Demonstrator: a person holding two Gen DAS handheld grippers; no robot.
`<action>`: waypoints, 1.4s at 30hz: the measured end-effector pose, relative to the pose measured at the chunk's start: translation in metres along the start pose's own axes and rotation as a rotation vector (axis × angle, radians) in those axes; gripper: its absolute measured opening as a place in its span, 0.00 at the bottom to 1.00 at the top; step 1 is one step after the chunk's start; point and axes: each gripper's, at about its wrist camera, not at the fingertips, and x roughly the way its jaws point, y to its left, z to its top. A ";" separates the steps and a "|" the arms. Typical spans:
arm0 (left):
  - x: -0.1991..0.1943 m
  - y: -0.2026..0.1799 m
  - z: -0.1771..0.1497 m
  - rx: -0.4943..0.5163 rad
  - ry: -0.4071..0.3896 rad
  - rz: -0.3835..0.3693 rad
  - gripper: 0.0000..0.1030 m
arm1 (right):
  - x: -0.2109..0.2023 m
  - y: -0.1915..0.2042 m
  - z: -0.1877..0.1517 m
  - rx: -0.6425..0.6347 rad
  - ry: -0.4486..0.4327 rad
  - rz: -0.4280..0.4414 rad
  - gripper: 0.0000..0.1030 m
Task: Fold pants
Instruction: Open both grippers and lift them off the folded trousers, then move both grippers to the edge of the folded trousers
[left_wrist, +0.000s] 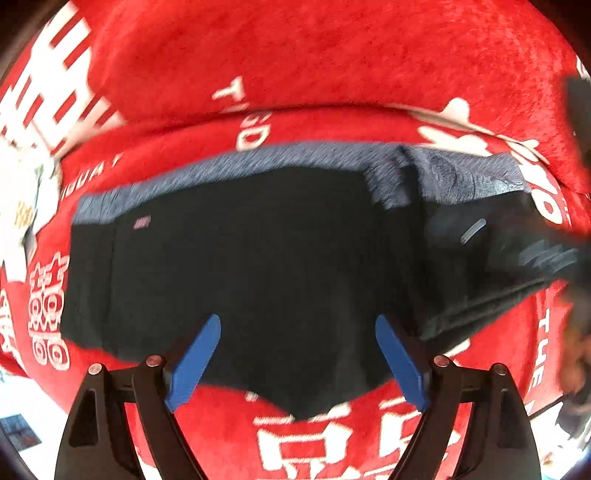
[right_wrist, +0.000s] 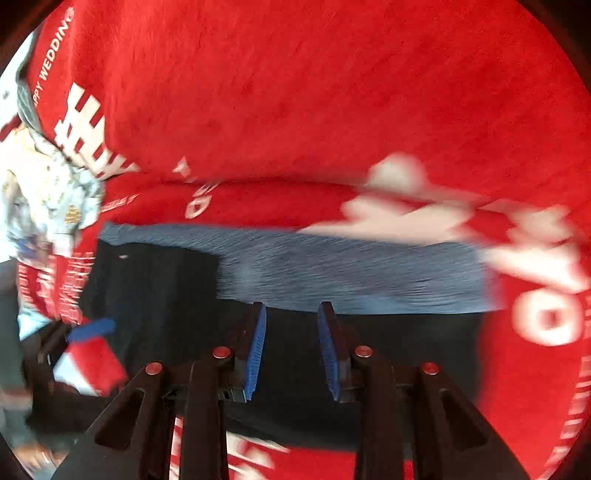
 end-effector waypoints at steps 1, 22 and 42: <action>0.002 0.003 -0.005 -0.013 0.010 0.000 0.85 | 0.016 0.011 -0.010 0.005 0.044 -0.003 0.33; -0.024 0.075 -0.074 -0.232 0.116 -0.002 0.85 | -0.042 0.072 -0.108 -0.050 0.166 -0.121 0.77; 0.001 0.241 -0.097 -0.516 0.121 -0.080 0.85 | 0.021 0.221 -0.057 -0.225 0.206 -0.108 0.77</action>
